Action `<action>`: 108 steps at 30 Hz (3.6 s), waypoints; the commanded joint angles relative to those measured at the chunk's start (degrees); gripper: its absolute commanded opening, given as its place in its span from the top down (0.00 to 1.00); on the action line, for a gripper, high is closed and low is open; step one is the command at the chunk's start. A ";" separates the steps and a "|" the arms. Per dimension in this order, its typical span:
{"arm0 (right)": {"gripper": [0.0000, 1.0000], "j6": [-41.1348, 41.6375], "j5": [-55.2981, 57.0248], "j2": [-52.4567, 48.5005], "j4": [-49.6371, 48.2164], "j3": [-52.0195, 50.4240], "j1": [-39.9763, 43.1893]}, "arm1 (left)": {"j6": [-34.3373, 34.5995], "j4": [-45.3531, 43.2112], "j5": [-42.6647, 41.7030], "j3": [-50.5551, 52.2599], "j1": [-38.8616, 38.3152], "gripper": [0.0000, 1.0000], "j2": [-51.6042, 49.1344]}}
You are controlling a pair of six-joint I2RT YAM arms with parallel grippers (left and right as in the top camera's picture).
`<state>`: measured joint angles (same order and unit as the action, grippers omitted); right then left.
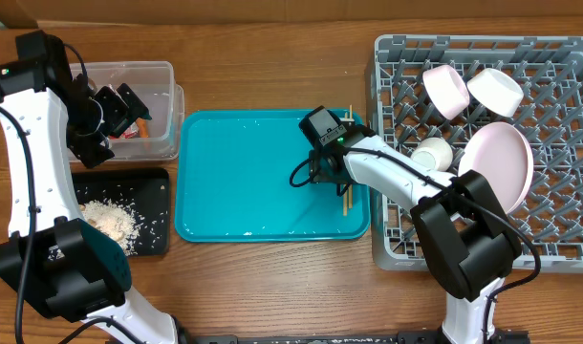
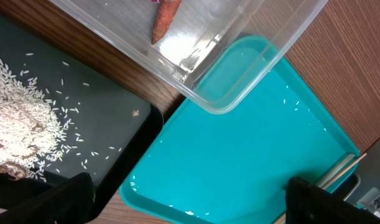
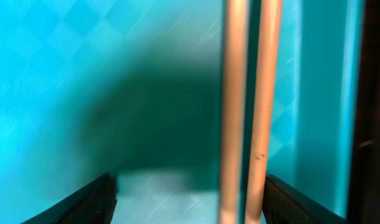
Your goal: Sort waste into correct bins and load items into the dishwasher
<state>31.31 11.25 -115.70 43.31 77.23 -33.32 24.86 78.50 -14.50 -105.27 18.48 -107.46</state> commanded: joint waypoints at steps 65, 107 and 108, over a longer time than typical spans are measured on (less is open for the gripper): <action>0.82 -3.52 3.80 -2.05 -7.89 1.86 3.85 | -1.31 0.13 0.09 -1.07 -0.13 0.00 1.36; 0.96 -3.52 4.79 -0.46 -4.02 4.11 5.07 | -1.31 0.13 0.11 -1.07 -0.13 0.00 1.36; 0.96 -3.52 4.79 0.24 -3.08 4.81 5.07 | -1.31 0.13 0.11 -1.07 -0.13 0.00 1.36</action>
<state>27.83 15.42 -116.97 39.11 78.91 -28.53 24.86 78.50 -14.50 -105.27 18.48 -107.46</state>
